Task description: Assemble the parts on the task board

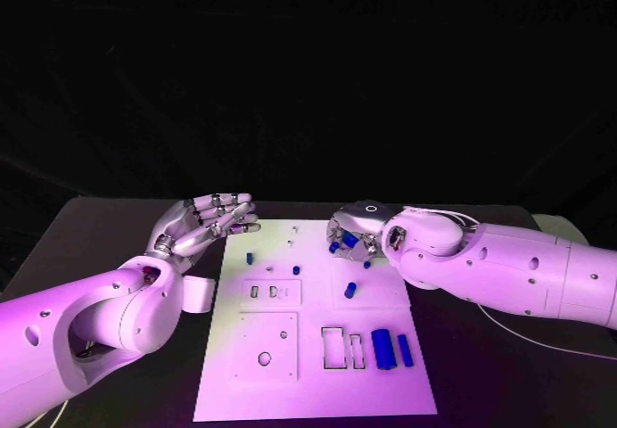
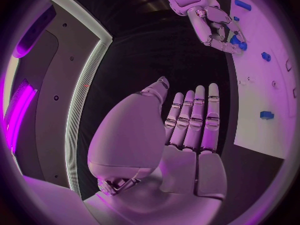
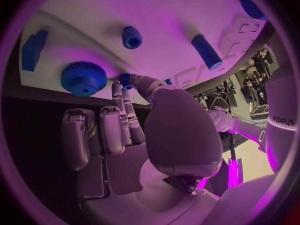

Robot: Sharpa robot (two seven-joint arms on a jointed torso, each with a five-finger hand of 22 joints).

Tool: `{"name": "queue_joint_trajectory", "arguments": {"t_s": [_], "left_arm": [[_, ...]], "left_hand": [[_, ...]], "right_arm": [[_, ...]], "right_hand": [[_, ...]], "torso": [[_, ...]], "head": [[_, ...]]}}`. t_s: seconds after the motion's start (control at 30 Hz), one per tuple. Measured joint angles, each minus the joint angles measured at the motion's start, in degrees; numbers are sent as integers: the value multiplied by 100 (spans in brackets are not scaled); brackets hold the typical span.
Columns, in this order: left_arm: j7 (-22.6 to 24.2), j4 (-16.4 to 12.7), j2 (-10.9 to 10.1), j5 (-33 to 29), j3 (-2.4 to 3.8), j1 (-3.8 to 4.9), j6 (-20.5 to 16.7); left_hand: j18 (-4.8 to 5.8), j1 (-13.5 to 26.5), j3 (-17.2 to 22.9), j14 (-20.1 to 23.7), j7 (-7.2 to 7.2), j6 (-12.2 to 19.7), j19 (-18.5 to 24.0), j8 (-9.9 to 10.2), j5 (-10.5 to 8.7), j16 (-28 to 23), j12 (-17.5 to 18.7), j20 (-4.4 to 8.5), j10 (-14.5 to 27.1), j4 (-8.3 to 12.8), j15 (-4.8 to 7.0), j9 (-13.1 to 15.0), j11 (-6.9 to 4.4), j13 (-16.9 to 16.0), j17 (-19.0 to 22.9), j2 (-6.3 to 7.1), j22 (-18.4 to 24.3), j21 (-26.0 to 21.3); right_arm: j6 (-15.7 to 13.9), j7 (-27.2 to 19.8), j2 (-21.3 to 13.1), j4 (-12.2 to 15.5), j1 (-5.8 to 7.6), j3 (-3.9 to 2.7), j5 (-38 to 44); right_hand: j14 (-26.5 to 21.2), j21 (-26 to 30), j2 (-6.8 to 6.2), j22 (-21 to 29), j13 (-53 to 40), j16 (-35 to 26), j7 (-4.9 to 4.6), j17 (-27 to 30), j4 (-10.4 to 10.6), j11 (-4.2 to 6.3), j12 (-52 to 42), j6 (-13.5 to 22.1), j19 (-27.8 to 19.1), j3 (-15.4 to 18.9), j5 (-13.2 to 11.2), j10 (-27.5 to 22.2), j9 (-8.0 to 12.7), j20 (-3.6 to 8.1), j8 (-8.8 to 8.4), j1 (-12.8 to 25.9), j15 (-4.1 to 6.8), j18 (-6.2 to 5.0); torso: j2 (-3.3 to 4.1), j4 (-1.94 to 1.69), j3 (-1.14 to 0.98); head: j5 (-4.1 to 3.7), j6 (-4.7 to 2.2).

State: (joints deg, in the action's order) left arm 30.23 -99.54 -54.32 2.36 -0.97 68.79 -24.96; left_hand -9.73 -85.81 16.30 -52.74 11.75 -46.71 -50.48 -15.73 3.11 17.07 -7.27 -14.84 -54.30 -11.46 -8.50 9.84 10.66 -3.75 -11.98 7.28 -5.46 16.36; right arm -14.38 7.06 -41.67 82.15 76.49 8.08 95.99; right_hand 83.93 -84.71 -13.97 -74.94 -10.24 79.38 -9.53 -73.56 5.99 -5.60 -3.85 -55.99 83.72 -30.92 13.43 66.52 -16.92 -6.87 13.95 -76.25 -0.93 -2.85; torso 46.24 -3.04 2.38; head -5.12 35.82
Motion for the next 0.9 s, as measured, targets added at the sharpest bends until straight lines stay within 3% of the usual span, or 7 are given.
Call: {"name": "queue_joint_trajectory", "arguments": {"t_s": [0.1,0.23,0.73,0.83,0.9], "left_arm": [[-5,0,0,1,1,1,6],[-14,0,0,1,1,1,16],[-52,5,-2,2,1,2,44],[-60,7,-2,3,1,2,49],[-64,9,-2,3,1,2,53]], "left_hand": [[0,0,0,0,0,0,0,0,0,0,0,0,0,0,0,0,0,0,0,0,0,0],[0,23,0,0,0,0,0,0,0,-22,28,0,0,0,0,-2,0,0,-1,23,6,0],[0,23,0,0,0,0,0,22,0,-22,28,0,0,0,0,-6,0,-1,-6,23,5,0],[0,23,10,0,0,0,0,22,0,-22,28,0,13,10,0,-6,13,-1,-5,23,9,0],[1,22,17,0,0,0,0,22,0,-22,28,0,23,16,0,-6,21,-1,-5,23,11,0]], "right_arm": [[-8,6,9,-7,0,0,1],[-36,18,18,-18,0,-1,1],[-195,101,43,-17,-3,-3,31],[-291,121,-7,73,-6,-1,48],[-369,132,-39,136,-7,-4,55]], "right_hand": [[0,-79,48,0,-22,23,54,-15,-7,40,-30,-95,0,-56,0,109,-53,0,69,-43,0,74],[11,-184,139,1,-55,45,133,-30,-16,110,-53,-214,20,-111,-1,239,-141,20,160,-28,55,74],[4,-260,191,2,-87,67,173,-29,-71,149,-52,-279,19,-166,-27,321,-267,63,259,-53,90,73],[10,-286,199,2,-100,67,176,-27,-71,159,-52,-299,19,-166,-28,372,-298,63,263,-61,96,160],[10,-286,200,2,-107,67,183,-22,-71,160,-52,-306,19,-166,-11,373,-298,63,283,-62,96,160]], "torso": [[8,-1,-1],[15,-7,2],[37,-19,7],[38,-22,7],[39,-22,7]], "head": [[0,0],[-12,7],[-1,10],[0,2],[1,-14]]}}
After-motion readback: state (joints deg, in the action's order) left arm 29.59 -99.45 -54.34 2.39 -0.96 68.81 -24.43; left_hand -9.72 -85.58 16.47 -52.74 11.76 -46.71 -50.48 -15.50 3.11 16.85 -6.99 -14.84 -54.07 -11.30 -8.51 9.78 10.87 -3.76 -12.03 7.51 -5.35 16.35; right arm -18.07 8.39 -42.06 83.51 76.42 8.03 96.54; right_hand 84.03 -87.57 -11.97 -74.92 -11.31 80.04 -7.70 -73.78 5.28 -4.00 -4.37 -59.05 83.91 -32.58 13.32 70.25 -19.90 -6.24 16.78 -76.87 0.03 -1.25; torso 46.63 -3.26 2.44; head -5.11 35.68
